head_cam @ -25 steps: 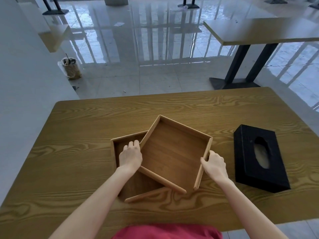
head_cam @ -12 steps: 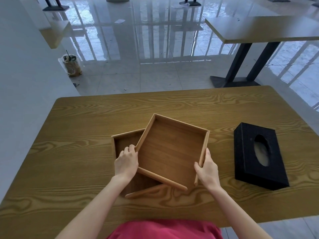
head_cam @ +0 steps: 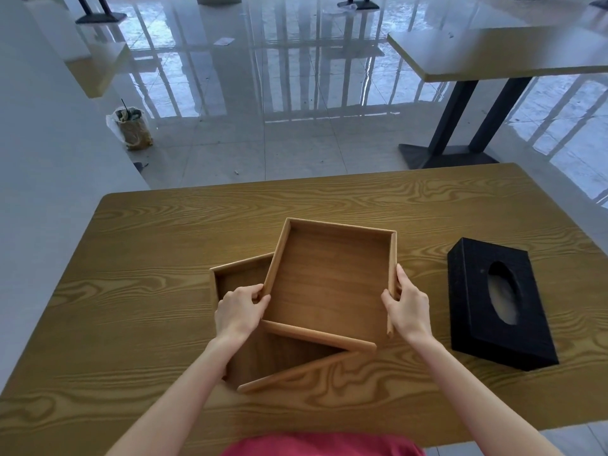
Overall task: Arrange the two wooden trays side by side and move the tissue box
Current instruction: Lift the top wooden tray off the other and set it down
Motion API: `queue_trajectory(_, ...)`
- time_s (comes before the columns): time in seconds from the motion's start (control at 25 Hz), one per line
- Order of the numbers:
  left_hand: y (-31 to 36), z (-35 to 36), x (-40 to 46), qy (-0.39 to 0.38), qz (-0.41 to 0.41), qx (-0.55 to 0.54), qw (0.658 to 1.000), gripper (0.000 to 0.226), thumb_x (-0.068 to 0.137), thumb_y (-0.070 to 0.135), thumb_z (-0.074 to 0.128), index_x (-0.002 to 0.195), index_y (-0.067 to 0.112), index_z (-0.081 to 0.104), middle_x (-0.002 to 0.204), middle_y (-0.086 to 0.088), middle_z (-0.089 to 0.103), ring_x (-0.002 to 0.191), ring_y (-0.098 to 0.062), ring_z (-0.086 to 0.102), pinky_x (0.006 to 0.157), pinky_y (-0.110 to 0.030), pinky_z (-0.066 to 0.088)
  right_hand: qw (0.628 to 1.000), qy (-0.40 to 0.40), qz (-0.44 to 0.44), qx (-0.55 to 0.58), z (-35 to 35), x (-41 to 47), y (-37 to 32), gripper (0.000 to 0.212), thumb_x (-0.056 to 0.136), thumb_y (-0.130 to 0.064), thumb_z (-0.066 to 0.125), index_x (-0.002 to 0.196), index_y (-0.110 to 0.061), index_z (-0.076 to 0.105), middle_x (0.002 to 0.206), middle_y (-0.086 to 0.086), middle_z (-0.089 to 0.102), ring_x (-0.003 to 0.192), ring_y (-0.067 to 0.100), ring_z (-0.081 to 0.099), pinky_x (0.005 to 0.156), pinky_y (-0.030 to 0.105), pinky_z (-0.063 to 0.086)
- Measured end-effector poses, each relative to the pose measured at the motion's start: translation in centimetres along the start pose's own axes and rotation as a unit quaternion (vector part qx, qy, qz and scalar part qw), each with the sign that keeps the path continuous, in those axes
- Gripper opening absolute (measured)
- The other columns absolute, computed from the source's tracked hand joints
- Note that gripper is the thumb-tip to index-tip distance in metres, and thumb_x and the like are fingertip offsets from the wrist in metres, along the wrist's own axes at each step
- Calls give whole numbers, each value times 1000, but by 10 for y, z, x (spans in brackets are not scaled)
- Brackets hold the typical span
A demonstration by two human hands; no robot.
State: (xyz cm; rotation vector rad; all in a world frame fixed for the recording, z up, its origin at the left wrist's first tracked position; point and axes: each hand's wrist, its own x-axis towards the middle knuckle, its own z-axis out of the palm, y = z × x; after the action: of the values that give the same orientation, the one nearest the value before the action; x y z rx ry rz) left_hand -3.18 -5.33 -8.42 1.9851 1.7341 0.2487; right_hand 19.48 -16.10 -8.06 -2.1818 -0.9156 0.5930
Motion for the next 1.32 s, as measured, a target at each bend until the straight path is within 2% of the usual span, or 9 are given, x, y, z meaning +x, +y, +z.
queue_trajectory(0.12, 9, -3, 13, 19, 6, -7, 1000, 37, 88, 33, 56, 123, 22, 58, 114, -5, 70, 112, -26, 61, 90, -39, 50, 1000, 0, -2, 0, -2, 21, -8, 60, 88, -6, 53, 140, -8, 23, 109, 22, 65, 94, 28, 61, 90, 33, 45)
queue_trajectory(0.32, 24, -6, 42, 35, -7, -16, 999, 38, 88, 33, 55, 124, 21, 57, 114, -6, 70, 112, -27, 60, 90, -39, 48, 1000, -9, -1, -1, 2, 62, -16, 60, 88, -7, 52, 141, -10, 23, 107, 20, 65, 85, 22, 57, 89, 31, 44)
queue_trajectory(0.52, 43, -7, 83, 35, 5, -24, 999, 38, 89, 31, 55, 123, 16, 58, 114, -8, 70, 111, -27, 62, 90, -37, 49, 1000, -22, -1, -16, 3, 112, -27, 58, 89, -7, 50, 140, -10, 25, 111, 23, 64, 103, 34, 58, 95, 36, 42)
queue_trajectory(0.72, 67, -4, 129, 30, 0, -33, 999, 37, 88, 33, 55, 122, 18, 60, 111, -7, 71, 104, -29, 65, 87, -38, 50, 999, -16, -8, -35, 3, 168, -32, 57, 89, -7, 50, 140, -9, 26, 114, 24, 63, 105, 35, 58, 96, 39, 42)
queue_trajectory(0.88, 84, 3, 162, 23, -9, -41, 999, 37, 89, 32, 55, 123, 18, 59, 114, -7, 70, 110, -27, 62, 89, -38, 49, 999, -19, -2, -42, 7, 208, -30, 56, 88, -7, 50, 139, -9, 27, 112, 26, 64, 106, 37, 57, 98, 41, 41)
queue_trajectory(1.16, 100, 30, 201, -1, -33, -53, 998, 38, 89, 33, 54, 124, 19, 57, 115, -7, 69, 110, -26, 62, 90, -39, 49, 997, -14, -10, -69, 19, 256, -18, 55, 90, -6, 48, 140, -10, 25, 120, 25, 60, 111, 38, 55, 100, 44, 41)
queue_trajectory(1.32, 101, 47, 202, -16, -43, -70, 997, 40, 89, 32, 55, 125, 18, 56, 118, -8, 68, 113, -25, 61, 94, -38, 47, 996, -8, -23, -89, 24, 264, -5, 55, 90, -6, 48, 140, -10, 25, 115, 26, 62, 104, 38, 59, 97, 46, 46)
